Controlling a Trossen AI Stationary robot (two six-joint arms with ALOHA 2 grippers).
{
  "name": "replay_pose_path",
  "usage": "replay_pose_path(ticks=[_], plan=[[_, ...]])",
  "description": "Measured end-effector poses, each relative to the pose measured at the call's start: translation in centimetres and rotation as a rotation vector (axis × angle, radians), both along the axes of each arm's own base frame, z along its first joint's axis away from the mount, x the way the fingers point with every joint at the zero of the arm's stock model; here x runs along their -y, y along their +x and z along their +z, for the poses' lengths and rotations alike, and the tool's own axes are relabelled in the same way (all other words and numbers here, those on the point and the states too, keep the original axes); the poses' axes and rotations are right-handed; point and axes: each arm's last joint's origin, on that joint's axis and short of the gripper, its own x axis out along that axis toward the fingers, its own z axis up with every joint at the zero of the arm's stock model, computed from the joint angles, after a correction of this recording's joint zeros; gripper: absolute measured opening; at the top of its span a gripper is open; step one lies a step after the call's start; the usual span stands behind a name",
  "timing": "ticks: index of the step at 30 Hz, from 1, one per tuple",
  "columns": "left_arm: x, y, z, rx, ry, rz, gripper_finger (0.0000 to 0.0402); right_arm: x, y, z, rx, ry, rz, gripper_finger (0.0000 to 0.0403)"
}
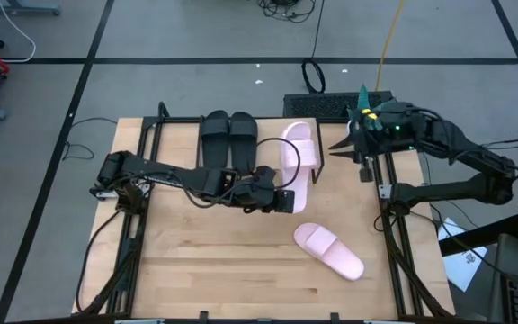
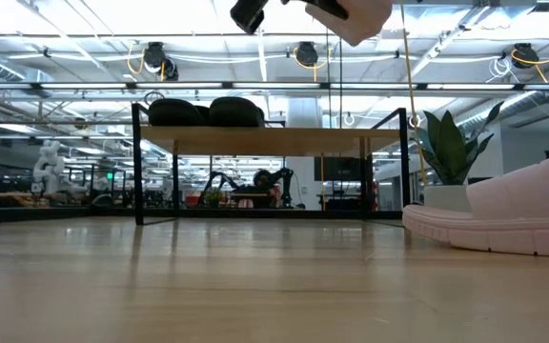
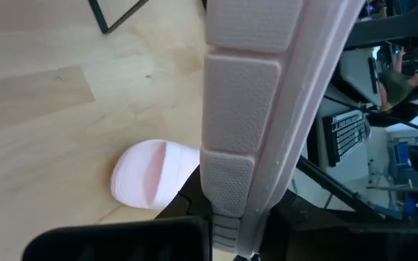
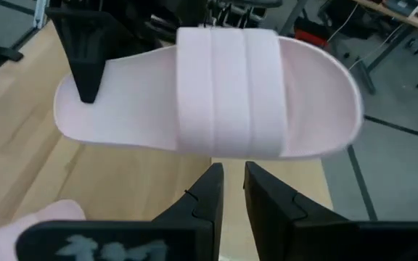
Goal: Pick and place slides into the shelf
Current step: Put the left pink slipper on the shelf
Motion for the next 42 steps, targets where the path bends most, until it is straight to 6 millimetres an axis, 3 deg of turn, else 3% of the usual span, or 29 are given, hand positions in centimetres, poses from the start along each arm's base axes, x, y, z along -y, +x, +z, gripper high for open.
replay_pose_path(ticks=[4,13,23,32,37,42], plan=[[-0.6,-0.1,-0.2,-0.028,0.015,-0.001,0.0045,0.3,0.2,-0.3,-0.034,-0.032,-0.061,0.005],[-2.7,1.0,0.0,0.041,0.004,-0.017,0.0045,-0.7,-2.1,0.7,0.032,-0.055,-0.066,0.0054],[-5.0,1.9,0.8,0.194,0.0,-0.018,0.0045,-1.8,-2.8,1.2,0.052,-0.19,-0.101,0.011],[-5.2,2.1,-3.9,0.355,-0.167,0.072,0.0045,-2.6,-1.8,0.9,-0.003,-0.349,-0.131,0.0132],[-5.2,1.8,-3.4,0.416,-0.166,0.081,0.0045,-3.1,-0.5,0.8,-0.006,-0.379,-0.101,0.0132],[-5.1,1.9,-3.3,0.418,-0.163,0.078,0.0044,-3.5,2.0,0.3,-0.023,-0.422,-0.083,0.0132]])
